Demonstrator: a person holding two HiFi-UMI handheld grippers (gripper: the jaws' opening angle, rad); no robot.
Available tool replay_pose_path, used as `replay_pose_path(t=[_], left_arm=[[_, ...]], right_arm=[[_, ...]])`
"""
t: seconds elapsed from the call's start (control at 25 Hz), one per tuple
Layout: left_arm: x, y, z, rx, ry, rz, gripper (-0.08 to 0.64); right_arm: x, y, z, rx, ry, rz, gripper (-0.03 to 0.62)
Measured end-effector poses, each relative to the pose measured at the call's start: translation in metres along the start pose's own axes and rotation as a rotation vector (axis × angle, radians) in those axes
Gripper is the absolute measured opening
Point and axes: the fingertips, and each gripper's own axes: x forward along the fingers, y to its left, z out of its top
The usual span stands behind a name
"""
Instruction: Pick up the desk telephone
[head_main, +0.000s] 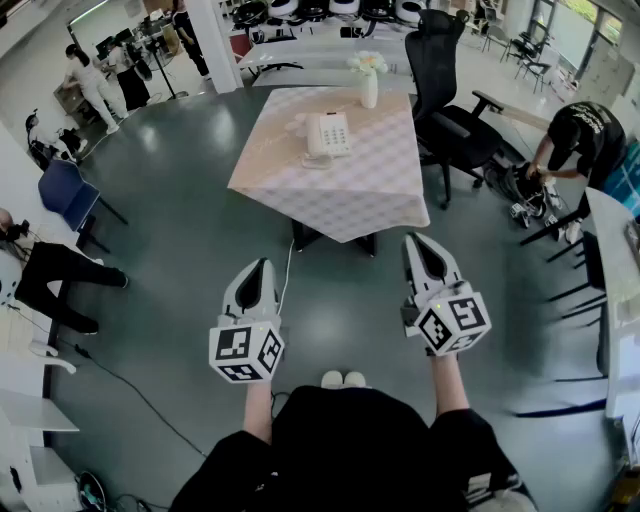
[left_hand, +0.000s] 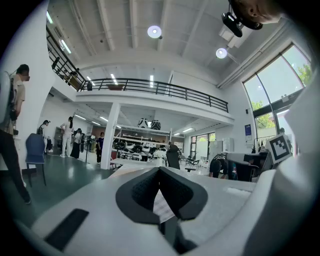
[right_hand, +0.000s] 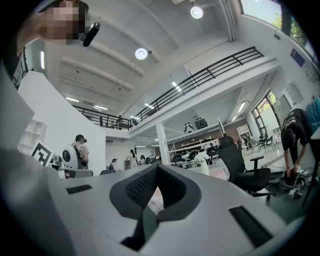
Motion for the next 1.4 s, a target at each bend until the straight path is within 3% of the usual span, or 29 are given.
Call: replay_pose_path(t=[1.4], left_arm=[[0.055,-0.003,-0.023,-0.022,0.055,0.060,0.000]], right_arm=[[0.043,-0.061,-0.023,0.074,0.038,0.006,-0.008]])
